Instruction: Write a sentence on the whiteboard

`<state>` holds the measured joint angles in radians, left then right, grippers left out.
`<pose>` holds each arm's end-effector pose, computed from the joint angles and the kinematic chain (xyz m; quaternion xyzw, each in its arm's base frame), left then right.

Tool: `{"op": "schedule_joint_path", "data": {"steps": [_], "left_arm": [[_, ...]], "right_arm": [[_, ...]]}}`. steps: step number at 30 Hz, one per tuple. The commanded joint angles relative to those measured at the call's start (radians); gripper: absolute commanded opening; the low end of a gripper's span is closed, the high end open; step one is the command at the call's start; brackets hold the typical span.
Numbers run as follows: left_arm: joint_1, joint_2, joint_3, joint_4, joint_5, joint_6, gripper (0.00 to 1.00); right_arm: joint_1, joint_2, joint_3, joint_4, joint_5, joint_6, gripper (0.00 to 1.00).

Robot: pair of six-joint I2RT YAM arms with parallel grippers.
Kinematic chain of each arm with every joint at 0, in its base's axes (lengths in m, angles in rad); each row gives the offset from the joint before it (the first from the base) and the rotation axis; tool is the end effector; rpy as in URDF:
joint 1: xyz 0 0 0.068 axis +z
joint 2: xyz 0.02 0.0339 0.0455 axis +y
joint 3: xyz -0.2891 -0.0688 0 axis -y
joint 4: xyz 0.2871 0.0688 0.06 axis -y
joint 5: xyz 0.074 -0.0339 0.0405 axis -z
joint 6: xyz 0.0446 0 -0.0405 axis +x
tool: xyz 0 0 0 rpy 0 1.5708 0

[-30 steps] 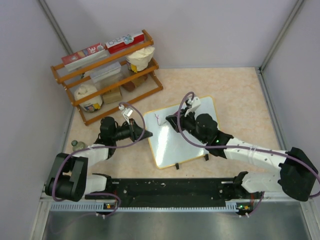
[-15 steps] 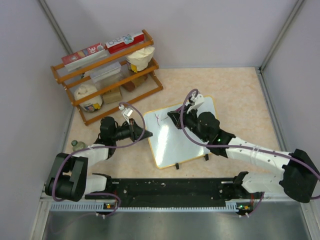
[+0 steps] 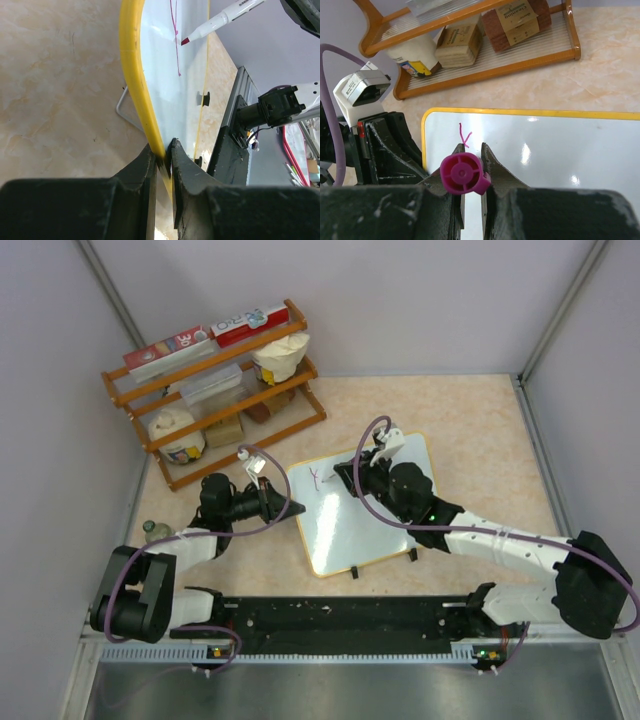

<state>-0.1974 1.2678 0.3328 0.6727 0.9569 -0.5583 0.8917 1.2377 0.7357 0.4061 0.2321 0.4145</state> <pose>0.2368 -0.0845 0.1682 0.1492 0.7433 -0.5389 0.3673 0.2108 0.2448 0.2899 -0.0981 0.7328 0.3378 0.5825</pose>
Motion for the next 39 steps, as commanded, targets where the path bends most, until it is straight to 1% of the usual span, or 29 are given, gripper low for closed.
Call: {"op": "schedule_joint_path", "data": {"steps": [1, 16, 39], "left_arm": [[-0.002, 0.001, 0.003, 0.016, -0.029, 0.078, 0.0], [-0.002, 0.005, 0.005, 0.018, -0.029, 0.081, 0.0], [-0.002, 0.007, 0.008, 0.008, -0.032, 0.083, 0.0]], "right_arm": [[-0.011, 0.017, 0.044, 0.022, 0.003, 0.004, 0.0], [-0.011, 0.009, -0.009, -0.009, -0.047, 0.01, 0.0], [-0.027, -0.04, -0.033, -0.046, 0.064, 0.009, 0.0]]}}
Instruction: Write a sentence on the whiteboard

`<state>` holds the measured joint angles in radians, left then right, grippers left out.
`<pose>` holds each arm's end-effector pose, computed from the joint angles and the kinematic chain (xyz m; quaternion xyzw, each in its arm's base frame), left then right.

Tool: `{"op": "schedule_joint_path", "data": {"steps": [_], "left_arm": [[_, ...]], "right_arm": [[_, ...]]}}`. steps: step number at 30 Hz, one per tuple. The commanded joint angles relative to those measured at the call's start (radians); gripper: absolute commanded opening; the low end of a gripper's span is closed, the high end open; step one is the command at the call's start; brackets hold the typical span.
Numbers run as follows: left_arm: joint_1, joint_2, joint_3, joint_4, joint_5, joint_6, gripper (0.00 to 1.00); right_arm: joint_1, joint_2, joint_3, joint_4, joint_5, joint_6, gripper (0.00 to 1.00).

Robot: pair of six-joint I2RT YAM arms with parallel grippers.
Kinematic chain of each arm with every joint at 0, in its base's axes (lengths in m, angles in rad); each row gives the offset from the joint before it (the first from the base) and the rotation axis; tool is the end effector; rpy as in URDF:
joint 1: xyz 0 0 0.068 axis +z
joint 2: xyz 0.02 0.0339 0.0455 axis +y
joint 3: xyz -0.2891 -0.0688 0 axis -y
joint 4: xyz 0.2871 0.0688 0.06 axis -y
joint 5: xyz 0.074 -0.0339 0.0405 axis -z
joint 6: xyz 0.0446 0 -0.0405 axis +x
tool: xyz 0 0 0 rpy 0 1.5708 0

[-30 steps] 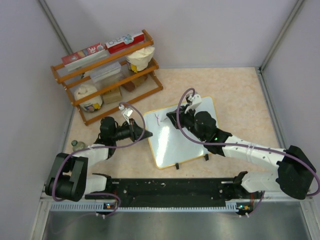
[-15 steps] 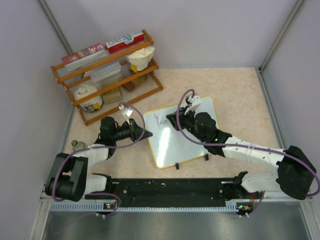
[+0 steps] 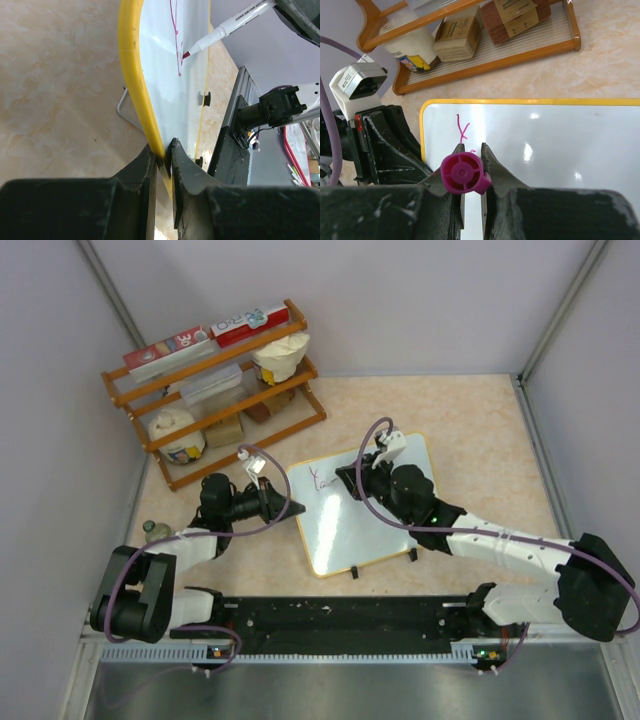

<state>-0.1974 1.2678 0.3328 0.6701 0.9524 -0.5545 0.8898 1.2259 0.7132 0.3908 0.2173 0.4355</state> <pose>0.2369 -0.0844 0.1679 0.1487 0.7442 -0.5369 0.3685 0.2080 0.2414 0.2827 -0.0976 0.7415 0.3413 0.5693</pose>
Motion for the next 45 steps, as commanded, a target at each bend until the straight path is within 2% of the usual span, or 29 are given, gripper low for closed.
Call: {"op": "schedule_joint_path", "data": {"steps": [1, 7, 19, 31, 45], "left_arm": [[-0.002, 0.007, 0.008, 0.011, -0.026, 0.08, 0.0], [-0.002, 0.007, 0.008, 0.011, -0.027, 0.079, 0.0], [-0.002, 0.005, 0.008, 0.008, -0.03, 0.082, 0.0], [-0.002, 0.005, 0.008, 0.006, -0.03, 0.082, 0.0], [-0.002, 0.004, 0.008, 0.003, -0.03, 0.084, 0.0]], "right_arm": [[-0.026, -0.029, -0.011, -0.029, 0.085, -0.011, 0.0], [-0.034, -0.019, 0.012, -0.02, 0.088, -0.012, 0.0], [-0.035, 0.029, 0.043, 0.002, -0.022, 0.006, 0.0], [-0.083, -0.095, -0.015, 0.04, -0.078, 0.063, 0.0], [-0.1, -0.062, 0.049, -0.007, -0.087, 0.034, 0.0]]}}
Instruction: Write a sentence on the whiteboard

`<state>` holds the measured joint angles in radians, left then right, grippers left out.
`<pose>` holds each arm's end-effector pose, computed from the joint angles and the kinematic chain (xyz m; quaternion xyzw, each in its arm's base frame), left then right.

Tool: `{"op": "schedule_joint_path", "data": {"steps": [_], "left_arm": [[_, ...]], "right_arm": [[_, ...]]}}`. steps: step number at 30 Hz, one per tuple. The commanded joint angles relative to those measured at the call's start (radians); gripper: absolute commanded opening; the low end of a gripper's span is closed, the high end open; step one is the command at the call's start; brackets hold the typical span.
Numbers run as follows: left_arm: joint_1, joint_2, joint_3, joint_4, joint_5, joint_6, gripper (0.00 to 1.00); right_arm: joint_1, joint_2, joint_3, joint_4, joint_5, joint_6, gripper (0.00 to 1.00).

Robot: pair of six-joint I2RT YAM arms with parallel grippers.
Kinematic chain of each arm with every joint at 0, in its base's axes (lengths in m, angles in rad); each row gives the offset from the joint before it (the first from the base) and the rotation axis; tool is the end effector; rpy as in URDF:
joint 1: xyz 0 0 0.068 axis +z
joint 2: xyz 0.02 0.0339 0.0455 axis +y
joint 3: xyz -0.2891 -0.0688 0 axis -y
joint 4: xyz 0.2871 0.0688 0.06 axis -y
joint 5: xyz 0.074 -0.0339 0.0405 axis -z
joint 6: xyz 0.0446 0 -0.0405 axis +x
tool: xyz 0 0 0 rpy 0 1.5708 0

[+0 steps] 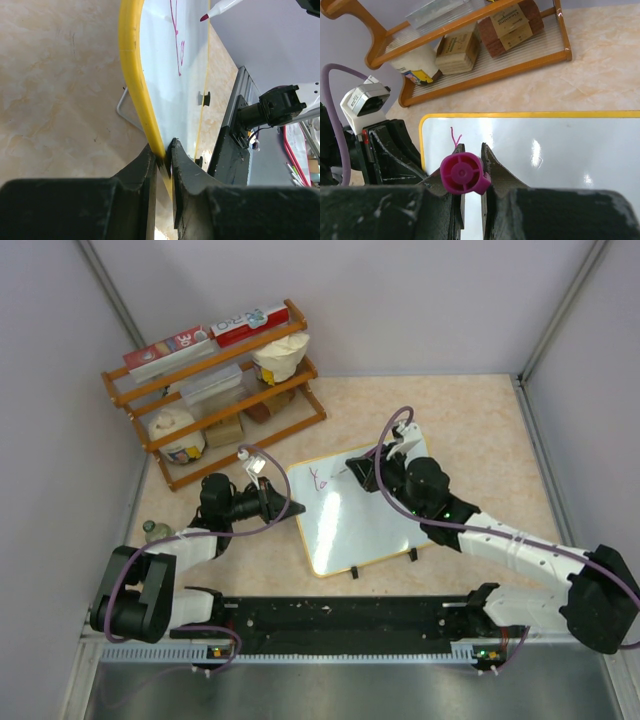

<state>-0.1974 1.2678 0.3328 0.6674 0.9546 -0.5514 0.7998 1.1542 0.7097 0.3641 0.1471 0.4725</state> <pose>0.2368 -0.0845 0.1677 0.1499 0.7443 -0.5370 0.3678 0.2178 0.2147 0.2991 -0.0703 0.7313 0.3583 0.5761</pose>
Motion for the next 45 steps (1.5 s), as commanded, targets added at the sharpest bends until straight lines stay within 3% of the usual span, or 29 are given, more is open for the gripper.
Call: {"op": "schedule_joint_path", "data": {"steps": [1, 19, 45], "left_arm": [[-0.002, 0.002, 0.008, 0.006, -0.036, 0.082, 0.0], [-0.002, 0.005, 0.009, 0.006, -0.033, 0.082, 0.0], [-0.002, 0.004, 0.008, 0.008, -0.033, 0.08, 0.0]], "right_arm": [[-0.01, 0.013, 0.051, 0.022, -0.021, -0.002, 0.0], [-0.011, 0.062, 0.068, 0.067, -0.029, 0.025, 0.0], [-0.011, 0.025, -0.038, 0.044, -0.043, 0.021, 0.0]]}}
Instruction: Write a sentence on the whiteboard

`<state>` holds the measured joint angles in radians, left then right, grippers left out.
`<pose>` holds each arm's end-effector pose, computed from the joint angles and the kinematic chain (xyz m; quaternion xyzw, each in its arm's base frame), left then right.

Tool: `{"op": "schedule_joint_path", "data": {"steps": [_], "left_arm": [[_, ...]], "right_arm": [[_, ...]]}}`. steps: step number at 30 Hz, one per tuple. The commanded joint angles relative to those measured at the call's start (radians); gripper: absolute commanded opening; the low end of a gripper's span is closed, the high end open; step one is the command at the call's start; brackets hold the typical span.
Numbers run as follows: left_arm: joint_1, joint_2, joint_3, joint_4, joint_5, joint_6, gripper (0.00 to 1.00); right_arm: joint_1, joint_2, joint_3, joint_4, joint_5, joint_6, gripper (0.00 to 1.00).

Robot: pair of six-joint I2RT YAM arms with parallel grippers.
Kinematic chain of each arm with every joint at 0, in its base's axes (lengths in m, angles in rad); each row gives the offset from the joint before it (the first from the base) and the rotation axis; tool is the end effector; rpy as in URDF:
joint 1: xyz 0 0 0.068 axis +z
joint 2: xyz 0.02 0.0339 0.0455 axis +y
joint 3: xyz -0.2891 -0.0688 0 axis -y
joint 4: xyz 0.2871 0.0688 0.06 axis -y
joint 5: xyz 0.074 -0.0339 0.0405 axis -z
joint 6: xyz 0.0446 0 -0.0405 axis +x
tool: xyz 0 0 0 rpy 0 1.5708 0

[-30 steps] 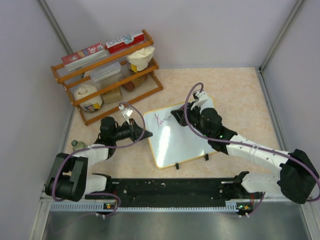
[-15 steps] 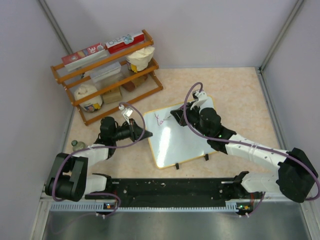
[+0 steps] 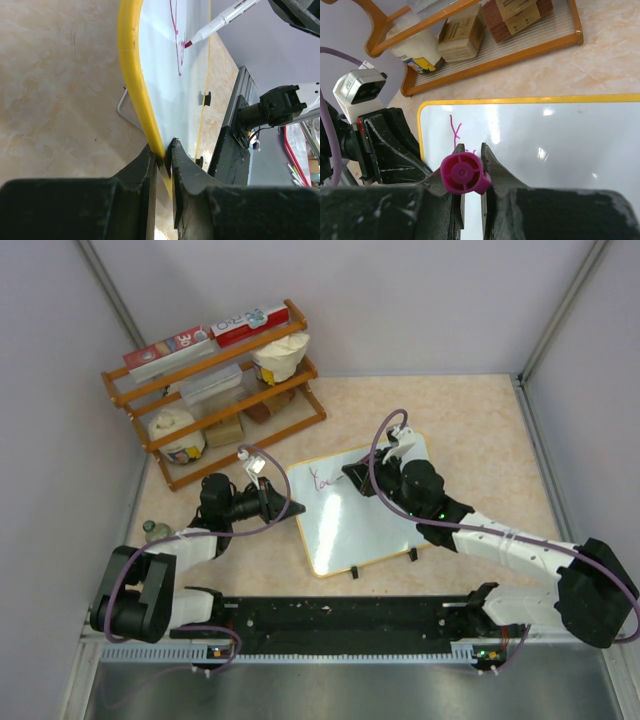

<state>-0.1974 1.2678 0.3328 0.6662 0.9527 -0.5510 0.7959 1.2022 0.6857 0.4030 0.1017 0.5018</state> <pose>0.2368 -0.0844 0.1675 0.1492 0.7448 -0.5364 0.3679 0.2220 0.2203 0.2802 -0.0757 0.7420 0.3716 0.5528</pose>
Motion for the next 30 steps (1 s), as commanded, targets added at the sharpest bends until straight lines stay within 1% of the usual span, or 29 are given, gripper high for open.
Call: {"op": "schedule_joint_path", "data": {"steps": [1, 12, 30], "left_arm": [[-0.002, 0.004, 0.008, 0.009, -0.031, 0.08, 0.0], [-0.004, 0.002, 0.008, 0.009, -0.032, 0.082, 0.0], [-0.002, 0.002, 0.008, 0.007, -0.032, 0.082, 0.0]], "right_arm": [[-0.007, -0.024, -0.017, 0.005, 0.004, -0.011, 0.0], [-0.009, -0.035, -0.011, -0.007, 0.047, -0.02, 0.0], [-0.007, -0.01, 0.046, -0.006, 0.108, -0.016, 0.0]]}}
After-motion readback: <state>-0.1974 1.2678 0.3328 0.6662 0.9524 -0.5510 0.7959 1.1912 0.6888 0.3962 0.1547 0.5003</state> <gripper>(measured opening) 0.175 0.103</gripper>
